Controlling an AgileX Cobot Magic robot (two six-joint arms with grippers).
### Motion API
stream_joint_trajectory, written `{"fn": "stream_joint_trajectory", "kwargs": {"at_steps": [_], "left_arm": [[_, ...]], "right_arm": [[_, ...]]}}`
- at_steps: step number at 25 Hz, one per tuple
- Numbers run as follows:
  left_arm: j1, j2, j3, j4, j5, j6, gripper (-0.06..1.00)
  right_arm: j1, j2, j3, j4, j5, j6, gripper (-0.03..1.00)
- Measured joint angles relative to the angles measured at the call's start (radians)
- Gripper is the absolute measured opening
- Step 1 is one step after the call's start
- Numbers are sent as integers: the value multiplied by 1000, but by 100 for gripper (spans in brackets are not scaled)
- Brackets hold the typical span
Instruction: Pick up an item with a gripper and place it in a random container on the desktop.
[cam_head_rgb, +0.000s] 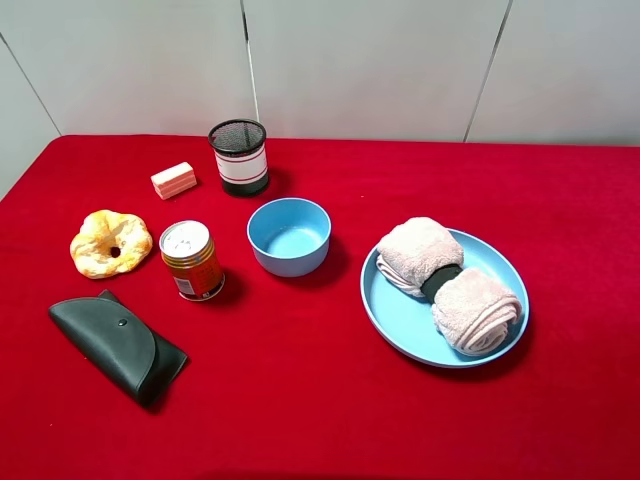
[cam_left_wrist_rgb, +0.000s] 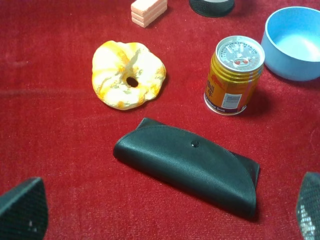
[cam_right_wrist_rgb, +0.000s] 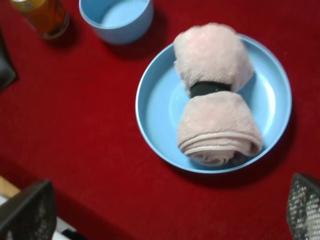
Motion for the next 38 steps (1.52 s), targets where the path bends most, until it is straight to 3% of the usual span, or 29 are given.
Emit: {"fn": "stream_joint_trajectory", "kwargs": {"at_steps": [10,19,38], "left_arm": [[0,0,0,0,0,0,100],[0,0,0,0,0,0,100],[0,0,0,0,0,0,100]], "right_arm": [[-211,-325,205,-50,-3,7,69],[-392,-538,320,-64,-160,8,69],[-417,-540,354,-128,-185,60,69]]}}
